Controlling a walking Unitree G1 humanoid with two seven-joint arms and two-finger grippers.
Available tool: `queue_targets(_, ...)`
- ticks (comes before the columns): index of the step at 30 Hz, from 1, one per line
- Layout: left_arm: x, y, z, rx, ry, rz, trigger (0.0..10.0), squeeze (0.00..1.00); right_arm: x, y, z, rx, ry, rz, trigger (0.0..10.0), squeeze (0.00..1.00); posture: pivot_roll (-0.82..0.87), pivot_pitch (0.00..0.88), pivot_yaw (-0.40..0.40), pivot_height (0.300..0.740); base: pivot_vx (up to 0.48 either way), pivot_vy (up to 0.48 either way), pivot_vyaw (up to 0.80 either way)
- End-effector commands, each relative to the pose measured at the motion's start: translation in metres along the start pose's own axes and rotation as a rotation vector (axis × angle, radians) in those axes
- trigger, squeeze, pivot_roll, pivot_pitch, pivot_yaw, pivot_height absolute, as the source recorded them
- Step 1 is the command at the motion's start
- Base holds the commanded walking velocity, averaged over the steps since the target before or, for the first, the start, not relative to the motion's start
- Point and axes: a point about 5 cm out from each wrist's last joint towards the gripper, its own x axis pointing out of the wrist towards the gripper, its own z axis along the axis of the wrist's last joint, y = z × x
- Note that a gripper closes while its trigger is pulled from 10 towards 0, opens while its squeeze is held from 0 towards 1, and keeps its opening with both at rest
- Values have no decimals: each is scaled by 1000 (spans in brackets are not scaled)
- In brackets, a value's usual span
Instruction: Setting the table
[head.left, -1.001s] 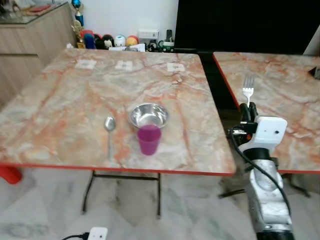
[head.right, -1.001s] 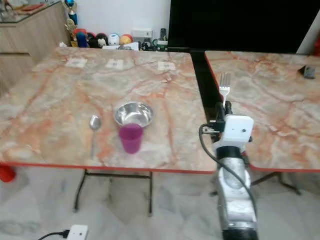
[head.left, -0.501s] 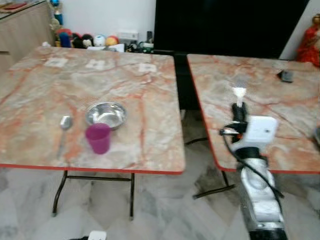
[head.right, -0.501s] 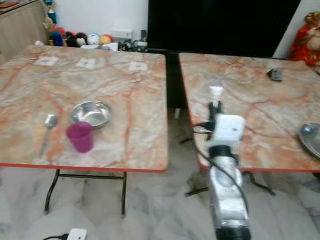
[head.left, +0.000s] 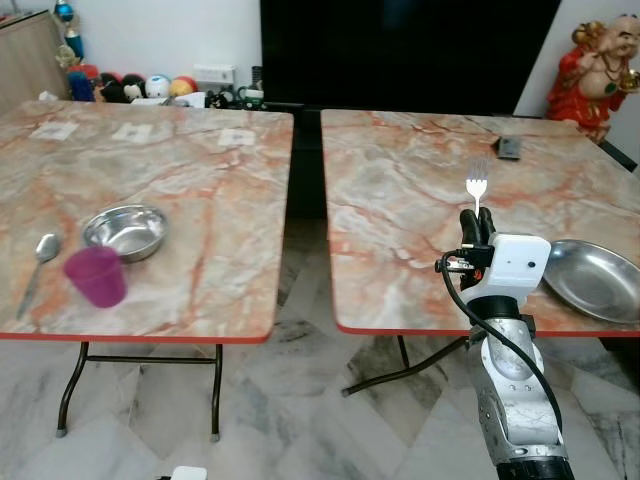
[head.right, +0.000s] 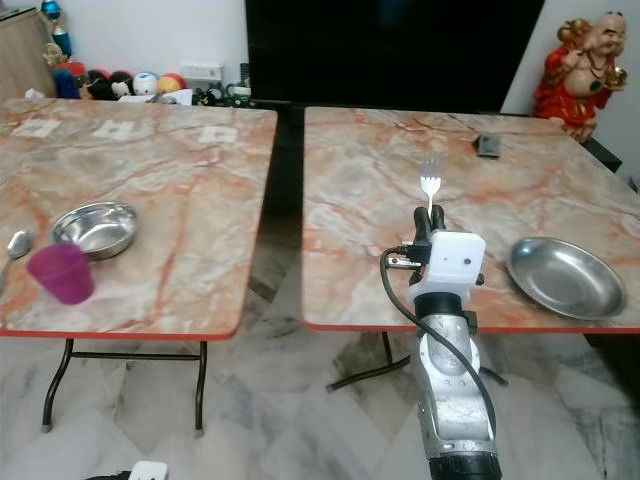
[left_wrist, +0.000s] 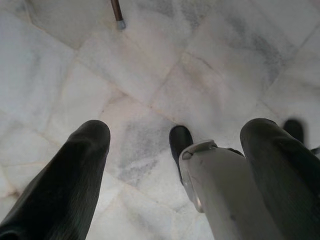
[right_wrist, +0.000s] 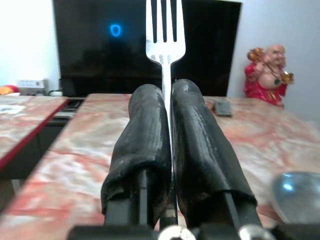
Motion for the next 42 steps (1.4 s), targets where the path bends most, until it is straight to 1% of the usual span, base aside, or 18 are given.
queue_targets(1, -1, -7, -9, 1, 32, -21, 10000, 0, -2, -10, 0, -16, 1, -35, 10000, 0, -35, 63, 0, 740, 0, -416, 0)
queue_targets(9, -7, 1, -25, 2, 57, -14, 10000, 0, -1, -14, 0, -21, 1, -56, 10000, 0, -37, 71, 3, 740, 0, -416, 0)
queue_targets(15, -9, 3, -33, 1, 70, -11, 10000, 0, -1, -15, 0, -26, 3, -64, 10000, 0, -38, 81, 1, 740, 0, -419, 0)
queue_targets(23, -12, 1, -42, -3, 82, -10, 10000, 0, -1, -16, -1, -28, 7, -68, 10000, 0, -37, 88, -3, 740, 0, -417, 0)
queue_targets(32, -18, -3, -57, -24, 99, 1, 10000, 0, 0, -14, -1, -23, 11, -64, 10000, 0, -35, 94, -5, 740, 0, 0, 0)
queue_targets(42, -18, -2, -58, -38, 104, 1, 10000, 0, 0, -12, -2, -20, 14, -63, 10000, 0, -33, 94, -2, 740, 0, 0, 0)
